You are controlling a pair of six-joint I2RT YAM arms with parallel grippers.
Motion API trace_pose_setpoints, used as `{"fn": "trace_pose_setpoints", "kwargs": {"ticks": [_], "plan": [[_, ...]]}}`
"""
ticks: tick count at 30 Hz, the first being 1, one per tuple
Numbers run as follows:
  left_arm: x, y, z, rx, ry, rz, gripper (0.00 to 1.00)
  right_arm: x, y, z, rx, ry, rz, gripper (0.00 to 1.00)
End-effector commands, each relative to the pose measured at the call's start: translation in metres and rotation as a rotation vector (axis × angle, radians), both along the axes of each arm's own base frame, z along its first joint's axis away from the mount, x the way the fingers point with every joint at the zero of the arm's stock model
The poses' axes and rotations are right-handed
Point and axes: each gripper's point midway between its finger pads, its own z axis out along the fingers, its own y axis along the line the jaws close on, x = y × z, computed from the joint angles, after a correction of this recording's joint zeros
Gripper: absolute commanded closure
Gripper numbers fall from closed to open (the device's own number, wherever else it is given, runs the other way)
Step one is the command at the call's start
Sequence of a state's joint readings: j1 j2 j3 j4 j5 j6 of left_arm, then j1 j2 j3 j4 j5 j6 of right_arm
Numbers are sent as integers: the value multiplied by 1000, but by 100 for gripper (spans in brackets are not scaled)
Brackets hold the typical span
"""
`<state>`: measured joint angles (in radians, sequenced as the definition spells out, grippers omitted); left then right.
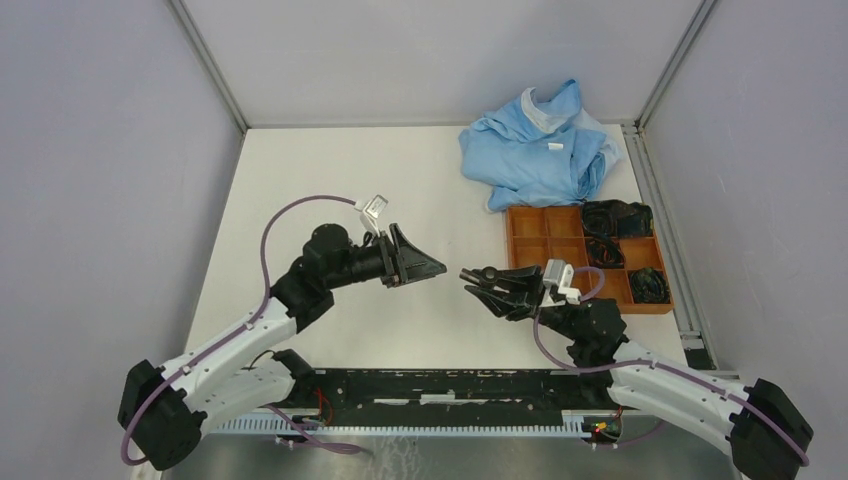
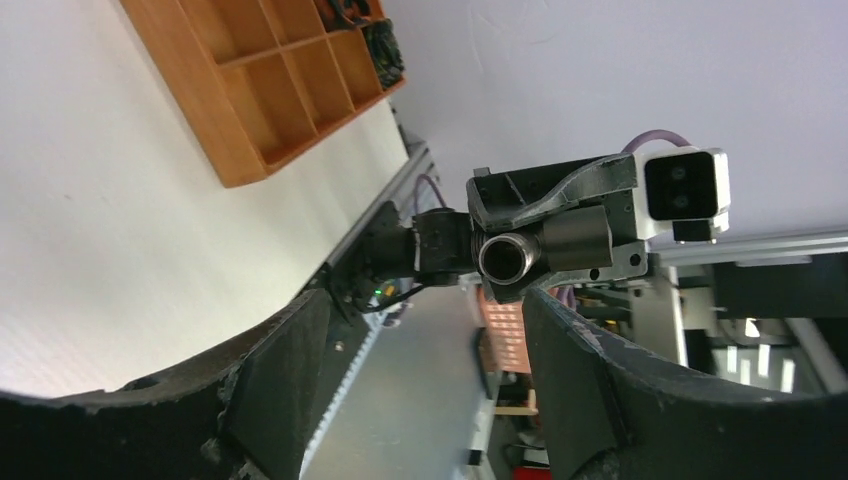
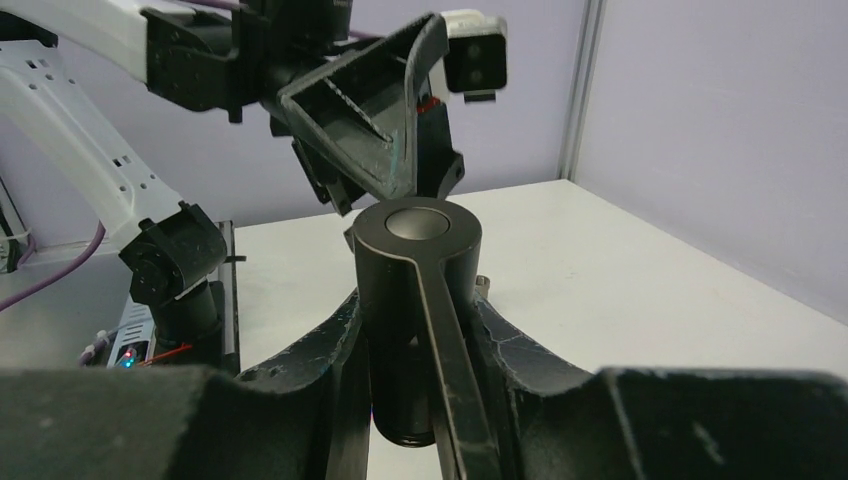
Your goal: Install the water faucets
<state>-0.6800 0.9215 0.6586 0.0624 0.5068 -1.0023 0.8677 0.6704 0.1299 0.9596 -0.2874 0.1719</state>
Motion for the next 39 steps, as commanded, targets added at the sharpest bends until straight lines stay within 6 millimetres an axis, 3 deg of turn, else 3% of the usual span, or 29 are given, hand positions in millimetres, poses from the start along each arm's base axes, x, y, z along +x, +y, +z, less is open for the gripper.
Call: {"fn": "trace_pose_setpoints", "kwargs": {"ticks": [1,9,21,27,34,36,39], "plan": [[-15,-9,48,-305,36,-89,24,-14,-5,34,90,-130,33,100],[-28,-15,53,-340,-7,-147,24,-17,-1,33,95,-117,65,100],[-40,-40,45,-298,22,-253,30,-19,3,35,96,-113,91,100],[-43,-43,50,-326,13,-279,45,-19,3,33,92,-109,96,100],[-46,-52,47,-318,26,-314,49,-19,3,34,95,-107,94,100],[-47,-54,48,-321,24,-317,57,-20,3,35,95,-107,98,100],[-45,-55,48,-321,27,-313,80,-20,3,34,92,-104,98,100]]}}
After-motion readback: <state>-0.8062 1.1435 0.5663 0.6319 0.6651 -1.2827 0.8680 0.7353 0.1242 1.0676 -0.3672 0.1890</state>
